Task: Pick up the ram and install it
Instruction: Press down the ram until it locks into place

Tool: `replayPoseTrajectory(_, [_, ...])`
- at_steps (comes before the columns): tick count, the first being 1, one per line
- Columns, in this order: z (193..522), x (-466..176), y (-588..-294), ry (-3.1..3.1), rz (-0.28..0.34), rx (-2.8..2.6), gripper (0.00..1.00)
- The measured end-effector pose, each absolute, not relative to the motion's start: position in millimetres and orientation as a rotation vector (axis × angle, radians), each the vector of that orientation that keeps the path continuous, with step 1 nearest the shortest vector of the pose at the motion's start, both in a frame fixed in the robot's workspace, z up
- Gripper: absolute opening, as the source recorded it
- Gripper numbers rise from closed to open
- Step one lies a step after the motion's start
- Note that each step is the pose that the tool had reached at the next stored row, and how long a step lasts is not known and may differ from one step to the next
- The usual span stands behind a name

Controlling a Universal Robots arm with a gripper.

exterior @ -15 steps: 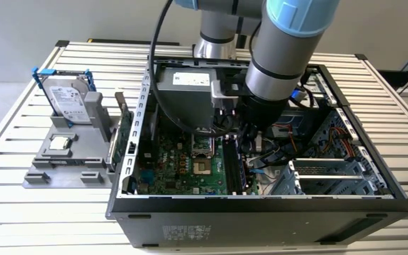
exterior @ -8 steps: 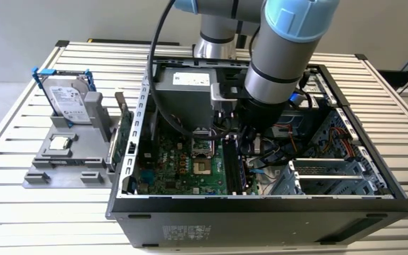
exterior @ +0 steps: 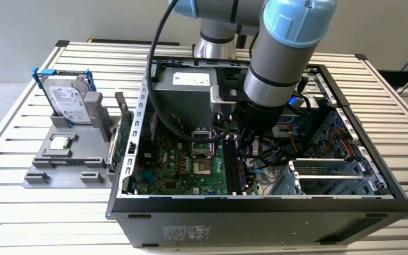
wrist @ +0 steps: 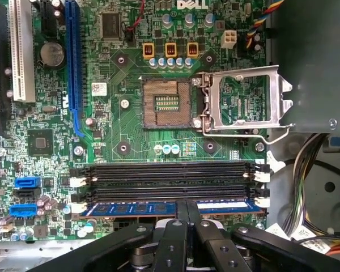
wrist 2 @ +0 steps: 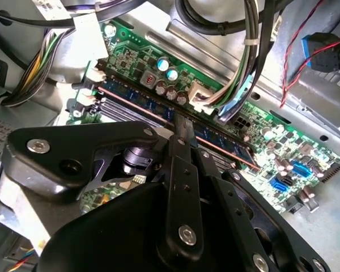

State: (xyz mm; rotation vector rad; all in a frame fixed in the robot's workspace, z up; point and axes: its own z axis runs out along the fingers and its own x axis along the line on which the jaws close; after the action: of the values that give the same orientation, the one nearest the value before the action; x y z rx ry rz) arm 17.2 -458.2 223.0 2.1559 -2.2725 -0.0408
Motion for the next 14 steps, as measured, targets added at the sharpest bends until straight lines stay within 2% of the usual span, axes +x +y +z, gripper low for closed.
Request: replayPoseTrajectory(14, [218.7, 17.2, -458.1, -2.275, -0.042, 2.154, 0.00])
